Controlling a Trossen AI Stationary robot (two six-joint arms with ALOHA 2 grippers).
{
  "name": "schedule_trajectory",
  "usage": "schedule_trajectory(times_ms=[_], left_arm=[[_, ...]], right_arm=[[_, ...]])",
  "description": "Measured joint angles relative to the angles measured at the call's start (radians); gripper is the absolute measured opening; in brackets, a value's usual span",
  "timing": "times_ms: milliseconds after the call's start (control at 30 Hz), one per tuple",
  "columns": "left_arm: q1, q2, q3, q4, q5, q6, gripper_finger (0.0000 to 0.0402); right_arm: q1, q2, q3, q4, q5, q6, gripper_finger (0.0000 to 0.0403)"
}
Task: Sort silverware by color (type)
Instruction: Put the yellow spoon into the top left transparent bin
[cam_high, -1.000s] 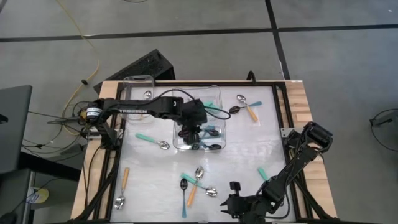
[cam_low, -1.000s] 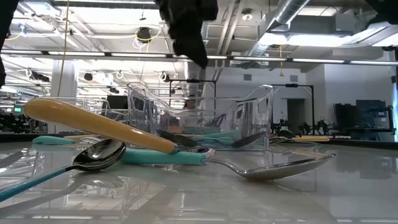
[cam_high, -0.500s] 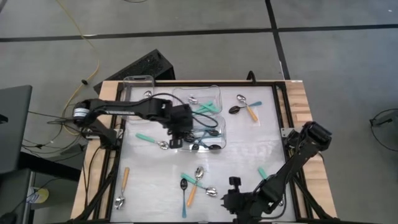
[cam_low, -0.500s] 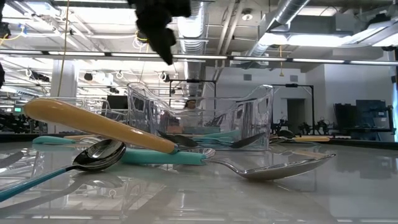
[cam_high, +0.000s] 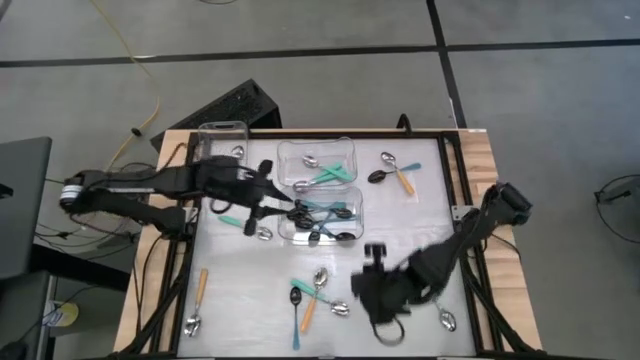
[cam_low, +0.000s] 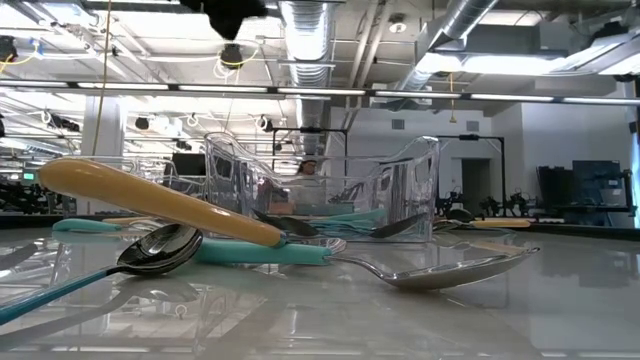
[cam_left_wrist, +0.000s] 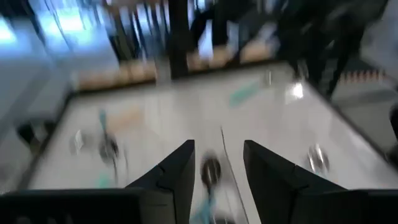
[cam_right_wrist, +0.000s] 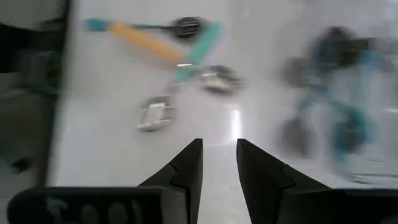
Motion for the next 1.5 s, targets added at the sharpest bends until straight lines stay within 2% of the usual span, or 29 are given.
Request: schedule_trajectory(times_ms=[100, 167, 233, 333, 433, 567, 667, 833, 900, 1033, 1233, 1367, 1500], left_arm=[[0.033, -0.077, -0.114, 0.212, 0.047, 0.009, 0.0123], [0.058, -0.12, -0.165, 0.268, 0.07, 0.007, 0.0123], [0.08, -0.164, -0.191, 0.27, 0.093, -0.001, 0.0123], [0.113, -0.242, -0.207, 0.163, 0.111, -0.005, 0.0123], [0.137, -0.342, -0.207, 0.028, 0.111, -0.034, 0.0123], [0.148, -0.479, -0.207, -0.056, 0.11, -0.121, 0.0123], [0.148, -0.565, -0.206, -0.102, 0.111, -0.198, 0.0123], [0.147, -0.673, -0.206, -0.202, 0.11, -0.301, 0.0123], [0.147, -0.7, -0.206, -0.231, 0.104, -0.299, 0.0123], [0.147, -0.719, -0.206, -0.261, 0.022, -0.283, 0.0123], [0.147, -0.717, -0.285, -0.126, -0.108, -0.256, 0.0123], [0.147, -0.716, -0.367, -0.009, -0.118, -0.256, 0.0123], [0.147, -0.716, -0.388, -0.009, -0.112, -0.236, 0.0123]], right_arm=[[-0.046, -0.063, -0.002, -0.057, 0.055, -0.012, 0.012], [-0.07, -0.119, -0.002, -0.059, 0.096, -0.026, 0.012], [-0.092, -0.179, -0.013, -0.043, 0.157, -0.037, 0.012], [-0.13, -0.284, -0.115, 0.089, 0.236, -0.106, 0.012], [-0.214, -0.384, -0.289, 0.276, 0.184, -0.169, 0.012], [-0.366, -0.528, -0.517, 0.493, 0.031, -0.192, 0.012], [-0.476, -0.624, -0.653, 0.572, -0.025, -0.185, 0.012], [-0.647, -0.744, -0.776, 0.596, -0.031, -0.103, 0.012], [-0.712, -0.759, -0.803, 0.577, -0.05, -0.061, 0.012], [-0.864, -0.736, -0.824, 0.472, -0.196, -0.041, 0.012], [-1.081, -0.651, -0.823, 0.401, -0.211, -0.042, 0.012], [-1.162, -0.583, -0.822, 0.407, -0.23, -0.092, 0.012], [-1.196, -0.523, -0.822, 0.386, -0.32, -0.105, 0.012]])
